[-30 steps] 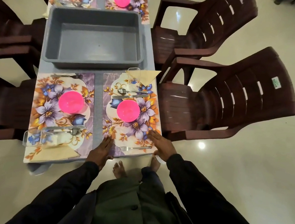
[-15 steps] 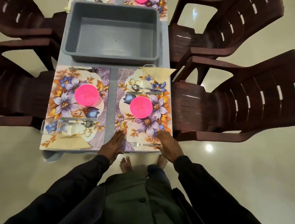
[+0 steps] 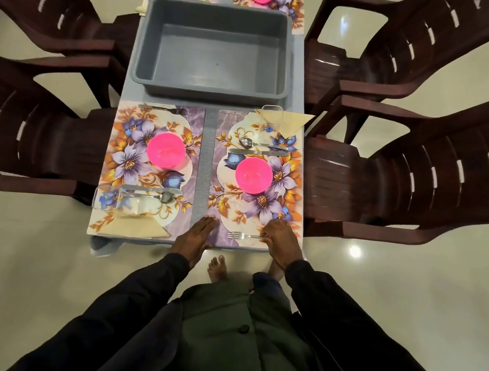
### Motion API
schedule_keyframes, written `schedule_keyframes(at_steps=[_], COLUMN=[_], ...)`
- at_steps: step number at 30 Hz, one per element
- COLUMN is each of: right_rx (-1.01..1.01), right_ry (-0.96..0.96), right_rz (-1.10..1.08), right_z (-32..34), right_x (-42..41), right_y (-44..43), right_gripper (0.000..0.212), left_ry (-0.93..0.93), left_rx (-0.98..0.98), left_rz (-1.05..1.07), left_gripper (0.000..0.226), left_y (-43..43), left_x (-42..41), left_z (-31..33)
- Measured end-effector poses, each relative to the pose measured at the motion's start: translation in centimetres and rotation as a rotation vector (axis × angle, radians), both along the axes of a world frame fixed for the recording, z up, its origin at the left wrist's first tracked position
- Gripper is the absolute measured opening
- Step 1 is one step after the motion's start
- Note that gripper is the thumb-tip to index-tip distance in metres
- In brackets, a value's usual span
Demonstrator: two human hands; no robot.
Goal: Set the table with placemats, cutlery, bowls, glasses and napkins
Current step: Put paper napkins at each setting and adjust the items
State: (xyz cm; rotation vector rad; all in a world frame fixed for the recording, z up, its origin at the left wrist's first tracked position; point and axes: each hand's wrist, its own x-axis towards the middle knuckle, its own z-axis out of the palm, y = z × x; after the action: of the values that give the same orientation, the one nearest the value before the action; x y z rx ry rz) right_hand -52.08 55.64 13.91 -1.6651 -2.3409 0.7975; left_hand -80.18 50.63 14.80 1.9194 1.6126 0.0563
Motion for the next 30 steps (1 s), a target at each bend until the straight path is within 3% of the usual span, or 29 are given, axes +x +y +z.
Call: schedule_keyframes(at_steps=[17, 21, 26, 30], right_rx=[-0.101, -0.117, -0.129, -0.205], right_ry=[0.091, 0.211, 0.397, 0.457], right_rz=[0.001, -0.232, -0.397, -0.466], right_z=[1.1, 1.6, 3.8, 3.8], right_x=[-0.1, 0.4, 0.2, -0.4], right_y=[0.2, 1.4, 7.2, 12.0], right_gripper=[0.008, 0.023, 0.010, 0.024], left_ry=[-0.062, -0.137, -0.155, -0.400], left_rx=[0.049, -0.032, -0.014, -0.094], left_rz=[-0.006, 0.115, 0.248, 0.499], left_gripper=[0.073, 0.076, 0.062, 0.052], left_y=[0.6, 3.4, 8.5, 12.0], left_x=[-0.9, 0.0, 1.9, 3.8], left_z=[-0.2, 1.1, 4.0, 4.9])
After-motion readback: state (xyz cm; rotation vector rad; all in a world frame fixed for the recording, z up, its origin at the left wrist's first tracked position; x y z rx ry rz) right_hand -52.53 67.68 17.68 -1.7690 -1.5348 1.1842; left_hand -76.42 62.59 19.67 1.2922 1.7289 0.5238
